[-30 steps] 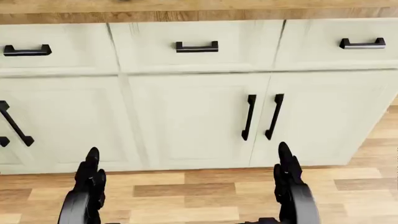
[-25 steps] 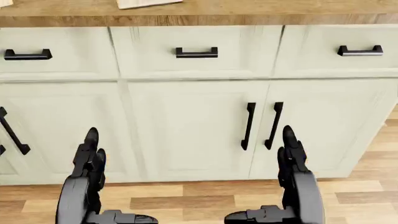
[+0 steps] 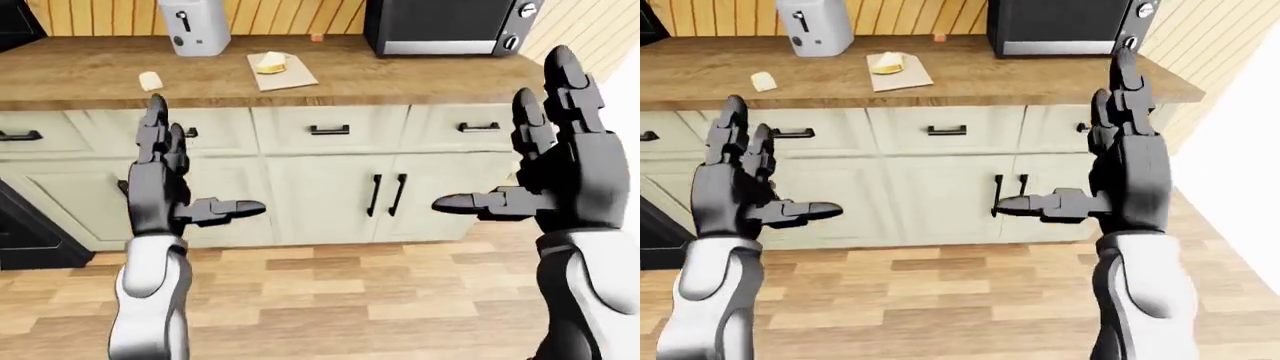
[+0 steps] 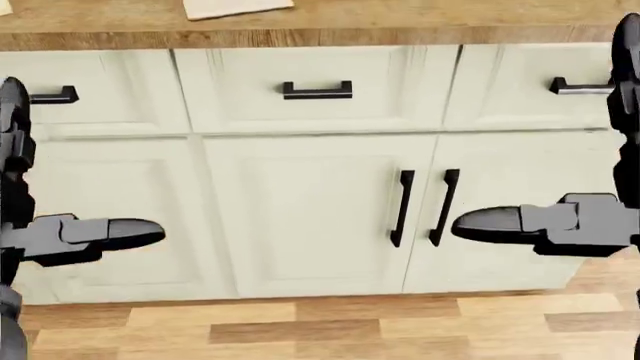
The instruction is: Pick up the wedge of cheese and place it on the slice of bread to prepare a simple cheese on bread dish.
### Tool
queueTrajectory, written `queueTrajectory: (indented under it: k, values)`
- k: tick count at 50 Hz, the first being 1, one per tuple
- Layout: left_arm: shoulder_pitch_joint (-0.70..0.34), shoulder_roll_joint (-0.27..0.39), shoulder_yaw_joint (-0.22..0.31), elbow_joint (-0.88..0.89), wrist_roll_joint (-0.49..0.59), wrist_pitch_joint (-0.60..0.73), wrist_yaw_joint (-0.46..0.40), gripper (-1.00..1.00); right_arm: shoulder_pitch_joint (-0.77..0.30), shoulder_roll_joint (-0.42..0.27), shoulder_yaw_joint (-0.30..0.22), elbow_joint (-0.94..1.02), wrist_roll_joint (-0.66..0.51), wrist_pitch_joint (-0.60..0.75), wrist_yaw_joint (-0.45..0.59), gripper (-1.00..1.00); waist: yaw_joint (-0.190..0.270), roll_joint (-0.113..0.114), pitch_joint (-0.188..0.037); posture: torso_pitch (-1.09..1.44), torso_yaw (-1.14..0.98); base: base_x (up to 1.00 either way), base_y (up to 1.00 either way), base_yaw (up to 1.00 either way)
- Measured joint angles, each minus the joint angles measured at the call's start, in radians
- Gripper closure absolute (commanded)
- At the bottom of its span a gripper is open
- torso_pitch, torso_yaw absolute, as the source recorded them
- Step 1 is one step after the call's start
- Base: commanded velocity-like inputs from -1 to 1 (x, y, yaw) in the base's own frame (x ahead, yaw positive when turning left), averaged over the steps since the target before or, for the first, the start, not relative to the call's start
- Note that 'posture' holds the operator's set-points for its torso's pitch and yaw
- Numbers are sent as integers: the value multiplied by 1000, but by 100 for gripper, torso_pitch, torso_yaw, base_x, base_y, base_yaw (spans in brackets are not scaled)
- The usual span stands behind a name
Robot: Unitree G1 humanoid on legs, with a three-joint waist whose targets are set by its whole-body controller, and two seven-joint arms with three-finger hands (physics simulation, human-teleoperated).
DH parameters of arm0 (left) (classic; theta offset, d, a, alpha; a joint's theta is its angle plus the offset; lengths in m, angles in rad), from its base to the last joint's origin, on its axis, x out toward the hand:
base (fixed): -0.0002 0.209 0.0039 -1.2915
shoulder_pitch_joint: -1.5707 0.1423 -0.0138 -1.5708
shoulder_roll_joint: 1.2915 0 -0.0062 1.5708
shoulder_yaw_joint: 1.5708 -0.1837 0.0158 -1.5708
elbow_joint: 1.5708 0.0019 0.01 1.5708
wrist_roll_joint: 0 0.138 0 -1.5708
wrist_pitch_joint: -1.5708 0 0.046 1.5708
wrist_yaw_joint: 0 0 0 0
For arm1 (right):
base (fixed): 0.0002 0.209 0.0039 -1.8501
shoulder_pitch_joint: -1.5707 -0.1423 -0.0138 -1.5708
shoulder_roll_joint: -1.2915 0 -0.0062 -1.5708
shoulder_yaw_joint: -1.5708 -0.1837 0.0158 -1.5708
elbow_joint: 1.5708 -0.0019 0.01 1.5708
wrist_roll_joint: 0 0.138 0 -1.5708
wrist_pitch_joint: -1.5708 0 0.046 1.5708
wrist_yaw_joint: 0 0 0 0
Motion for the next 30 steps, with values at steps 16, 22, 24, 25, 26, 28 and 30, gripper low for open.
queueTrajectory:
  k: [16, 22, 24, 25, 26, 28, 30]
  values:
    - [-607, 498, 208, 116, -429, 379, 213, -100, -634, -445, -159, 439, 363, 335, -91, -100, -2, 11, 59, 0, 0, 0, 0, 0]
    - [-574, 569, 183, 156, -474, 308, 237, -100, -533, -526, -227, 437, 514, 240, -179, -100, 3, 12, 71, 0, 0, 0, 0, 0]
    - [-580, 573, 165, 177, -462, 292, 235, -100, -499, -542, -241, 435, 566, 200, -220, -100, 4, 11, 76, 0, 0, 0, 0, 0]
    - [-581, 576, 157, 184, -454, 287, 232, -100, -494, -564, -225, 442, 586, 184, -236, -100, 2, 11, 77, 0, 0, 0, 0, 0]
    - [-578, 575, 156, 183, -449, 286, 228, -100, -502, -572, -219, 448, 614, 176, -254, -100, -1, 12, 77, 0, 0, 0, 0, 0]
    - [-569, 566, 161, 171, -450, 283, 220, -100, -520, -601, -207, 452, 668, 152, -292, -100, -2, 13, 77, 0, 0, 0, 0, 0]
    - [-563, 550, 174, 173, -465, 274, 219, -100, -500, -620, -206, 439, 708, 106, -320, -100, -1, 9, 73, 0, 0, 0, 0, 0]
